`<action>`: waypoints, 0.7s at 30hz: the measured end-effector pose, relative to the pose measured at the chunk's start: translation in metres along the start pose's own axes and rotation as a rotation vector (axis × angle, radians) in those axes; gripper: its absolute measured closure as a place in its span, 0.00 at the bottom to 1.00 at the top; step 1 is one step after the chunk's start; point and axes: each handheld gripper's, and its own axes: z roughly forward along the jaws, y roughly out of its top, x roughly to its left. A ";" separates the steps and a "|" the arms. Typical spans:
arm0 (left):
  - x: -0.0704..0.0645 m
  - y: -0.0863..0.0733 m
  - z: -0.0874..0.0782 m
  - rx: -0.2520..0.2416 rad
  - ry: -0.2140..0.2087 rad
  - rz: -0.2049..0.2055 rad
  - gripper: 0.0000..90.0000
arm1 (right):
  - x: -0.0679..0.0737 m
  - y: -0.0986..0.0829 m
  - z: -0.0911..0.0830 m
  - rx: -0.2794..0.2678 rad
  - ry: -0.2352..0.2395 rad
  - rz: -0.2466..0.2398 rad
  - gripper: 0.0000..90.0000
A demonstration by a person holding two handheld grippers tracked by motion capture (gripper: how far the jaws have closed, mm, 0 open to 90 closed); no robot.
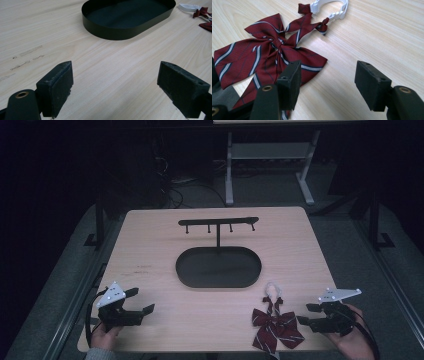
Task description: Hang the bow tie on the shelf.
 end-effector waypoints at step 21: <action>-0.002 0.000 0.000 -0.009 -0.001 -0.007 0.15 | 0.012 0.040 0.005 0.046 0.026 -0.088 0.44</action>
